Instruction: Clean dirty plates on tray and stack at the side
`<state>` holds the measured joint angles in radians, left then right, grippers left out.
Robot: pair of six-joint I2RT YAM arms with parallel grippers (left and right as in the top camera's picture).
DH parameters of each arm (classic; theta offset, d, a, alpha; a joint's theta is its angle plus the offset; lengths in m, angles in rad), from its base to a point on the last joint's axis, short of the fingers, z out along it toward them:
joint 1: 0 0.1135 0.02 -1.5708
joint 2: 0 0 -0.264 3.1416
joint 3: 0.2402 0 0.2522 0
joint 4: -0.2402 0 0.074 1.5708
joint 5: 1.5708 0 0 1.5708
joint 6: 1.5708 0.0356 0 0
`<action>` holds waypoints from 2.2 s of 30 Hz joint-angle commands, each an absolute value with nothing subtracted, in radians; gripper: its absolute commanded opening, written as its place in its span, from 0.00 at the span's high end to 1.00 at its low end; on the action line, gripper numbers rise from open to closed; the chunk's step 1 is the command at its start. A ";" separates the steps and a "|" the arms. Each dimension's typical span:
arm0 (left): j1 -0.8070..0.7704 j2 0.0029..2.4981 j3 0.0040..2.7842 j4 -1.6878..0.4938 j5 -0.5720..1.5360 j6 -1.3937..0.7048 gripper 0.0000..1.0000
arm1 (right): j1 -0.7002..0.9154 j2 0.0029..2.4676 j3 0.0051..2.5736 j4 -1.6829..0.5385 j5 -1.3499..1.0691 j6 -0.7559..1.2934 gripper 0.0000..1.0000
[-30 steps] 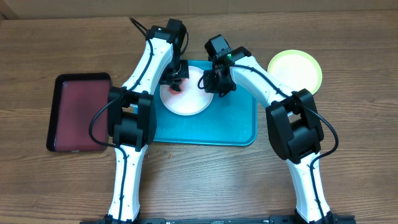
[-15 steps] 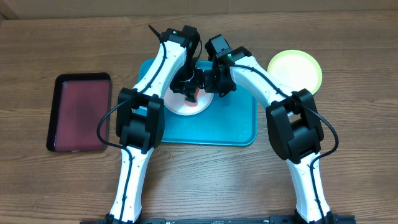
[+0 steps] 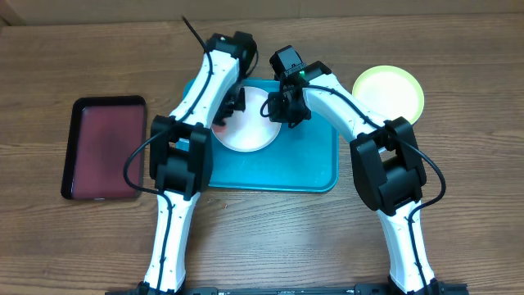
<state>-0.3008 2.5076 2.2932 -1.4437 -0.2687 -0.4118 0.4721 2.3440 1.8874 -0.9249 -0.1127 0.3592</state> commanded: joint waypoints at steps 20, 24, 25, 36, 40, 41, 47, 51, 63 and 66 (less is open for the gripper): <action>0.022 2.485 2.705 -1.690 -0.006 -0.475 0.96 | 0.627 2.215 2.022 -1.005 0.273 0.206 0.96; 0.075 2.485 2.705 -1.690 0.013 -0.471 0.96 | 0.696 2.168 2.023 -1.005 0.477 0.193 0.96; 0.087 2.485 2.705 -1.690 0.017 -0.471 0.96 | 0.717 2.160 2.023 -1.005 0.527 0.165 0.96; 0.142 2.485 2.705 -1.690 0.015 -0.425 0.96 | 0.877 2.151 2.024 -0.887 1.037 -0.162 0.96; 0.144 2.485 2.705 -1.690 0.011 -0.422 0.96 | 0.913 2.151 2.024 -0.797 1.132 -0.338 0.96; 0.144 2.485 2.705 -1.690 0.007 -0.422 0.96 | 0.920 2.151 2.024 -0.774 1.152 -0.380 0.96; 0.144 2.485 2.705 -1.690 -0.004 -0.422 0.96 | 0.943 2.151 2.024 -0.589 1.287 -0.634 0.96; 0.144 2.485 2.705 -1.690 -0.003 -0.422 0.96 | 0.937 2.151 2.024 -0.551 1.281 -0.606 0.96; 0.144 2.485 2.704 -1.690 -0.003 -0.414 0.96 | 0.701 2.103 2.127 -0.918 0.543 -0.049 0.96; 0.144 2.485 2.704 -1.690 -0.003 -0.414 0.96 | 0.484 2.089 2.212 -1.057 -0.021 -0.013 0.96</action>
